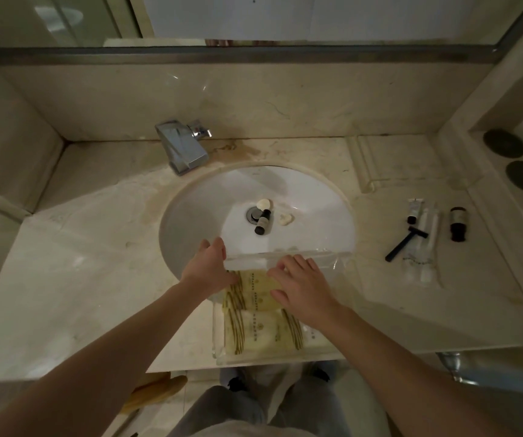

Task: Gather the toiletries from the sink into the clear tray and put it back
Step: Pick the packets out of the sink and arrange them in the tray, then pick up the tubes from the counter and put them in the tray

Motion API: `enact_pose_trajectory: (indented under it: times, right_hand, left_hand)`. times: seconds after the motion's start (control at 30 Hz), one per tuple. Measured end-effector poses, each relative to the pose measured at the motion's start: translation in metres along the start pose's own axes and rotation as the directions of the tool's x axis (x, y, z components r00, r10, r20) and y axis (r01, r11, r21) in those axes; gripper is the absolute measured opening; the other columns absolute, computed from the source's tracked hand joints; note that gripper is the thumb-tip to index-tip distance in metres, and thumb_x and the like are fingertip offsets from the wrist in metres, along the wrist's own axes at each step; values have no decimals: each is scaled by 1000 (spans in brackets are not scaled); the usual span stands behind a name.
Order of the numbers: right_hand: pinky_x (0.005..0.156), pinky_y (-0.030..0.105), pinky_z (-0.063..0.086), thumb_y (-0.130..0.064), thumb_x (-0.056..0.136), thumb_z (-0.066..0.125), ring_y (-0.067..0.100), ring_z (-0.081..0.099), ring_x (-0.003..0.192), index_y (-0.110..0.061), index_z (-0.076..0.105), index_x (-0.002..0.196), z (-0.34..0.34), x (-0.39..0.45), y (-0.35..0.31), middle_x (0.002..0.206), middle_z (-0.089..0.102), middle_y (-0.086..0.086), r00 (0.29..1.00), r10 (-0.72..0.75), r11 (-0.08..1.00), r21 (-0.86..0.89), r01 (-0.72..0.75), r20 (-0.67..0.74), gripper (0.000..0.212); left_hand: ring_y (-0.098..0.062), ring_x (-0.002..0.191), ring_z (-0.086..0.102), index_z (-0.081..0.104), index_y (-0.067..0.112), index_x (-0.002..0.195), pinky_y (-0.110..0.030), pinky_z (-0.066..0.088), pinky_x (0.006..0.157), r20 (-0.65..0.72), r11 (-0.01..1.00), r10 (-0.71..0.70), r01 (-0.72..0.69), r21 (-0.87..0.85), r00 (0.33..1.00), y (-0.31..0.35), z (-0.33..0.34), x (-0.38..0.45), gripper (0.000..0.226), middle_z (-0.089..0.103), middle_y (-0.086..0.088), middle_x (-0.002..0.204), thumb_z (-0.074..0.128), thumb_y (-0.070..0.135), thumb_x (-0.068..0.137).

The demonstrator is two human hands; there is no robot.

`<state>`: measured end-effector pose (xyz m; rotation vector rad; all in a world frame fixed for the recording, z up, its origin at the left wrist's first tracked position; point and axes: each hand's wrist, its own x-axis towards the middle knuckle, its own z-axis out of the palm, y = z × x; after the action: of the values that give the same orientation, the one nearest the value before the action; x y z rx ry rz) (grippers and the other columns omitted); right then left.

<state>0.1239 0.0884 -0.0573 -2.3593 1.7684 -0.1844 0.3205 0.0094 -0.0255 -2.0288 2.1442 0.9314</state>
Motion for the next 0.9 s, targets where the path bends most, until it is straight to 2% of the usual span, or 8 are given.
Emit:
enact_pose_trajectory:
  times: [0.13,0.27,0.43,0.53,0.63,0.7,0.77,0.9]
  right_hand:
    - [74,35,46,-29,74,64,22,51,88,-19,60,106,-6,-5,5,97,56,1,991,83,997,0,-83,-108,34]
    - [77,39,47,-19,73,68,26,54,92,-16,62,113,-18,-3,22,110,59,6,964,229,970,-49,-238,-136,40]
    - [68,36,47,-18,75,59,25,54,80,-15,65,89,-22,-10,36,87,60,4,955,273,958,-63,-281,-114,16]
    - [66,35,47,-27,75,41,25,55,78,-16,62,82,-25,-21,42,83,58,2,959,270,959,-61,-275,-84,25]
    - [71,36,49,-32,77,39,24,56,84,-17,64,89,-29,-31,52,89,60,2,948,307,951,8,-308,-82,31]
    - [76,38,50,-30,81,46,25,56,89,-17,64,97,-33,-36,63,95,61,4,914,394,918,102,-384,-101,28]
    - [79,39,50,-25,83,53,26,56,92,-15,62,100,-39,-43,78,98,60,5,867,487,866,189,-463,-107,22]
    - [65,33,43,-18,84,53,23,54,86,-14,55,88,-53,-59,113,94,56,4,742,660,730,334,-596,-118,6]
  left_hand:
    - [-23,106,56,60,26,117,-36,50,89,-20,994,104,-104,-23,994,4,5,9,31,55,-2,114,60,16,87]
    - [-24,108,56,66,22,117,-36,49,92,55,988,149,-147,-37,987,14,9,14,36,61,-5,114,48,4,92]
    - [-24,92,61,68,22,112,-30,48,81,151,977,204,-212,38,967,29,8,13,33,58,0,94,52,6,88]
    - [-24,96,63,64,22,110,-32,52,82,270,966,177,-220,138,947,46,7,16,32,64,-2,107,55,8,83]
    - [-22,104,60,56,23,114,-34,51,89,413,925,129,-259,277,902,71,5,24,38,58,0,118,63,20,77]
    - [-22,110,55,51,24,120,-39,46,97,421,908,150,-293,300,894,93,7,29,45,53,1,120,65,25,77]
    - [-22,107,56,52,21,121,-37,47,95,381,930,223,-313,194,897,123,15,34,44,53,-2,120,66,22,80]
    - [-21,99,60,61,14,110,-25,43,82,254,922,378,-388,-11,890,196,41,31,26,61,-4,114,61,14,84]
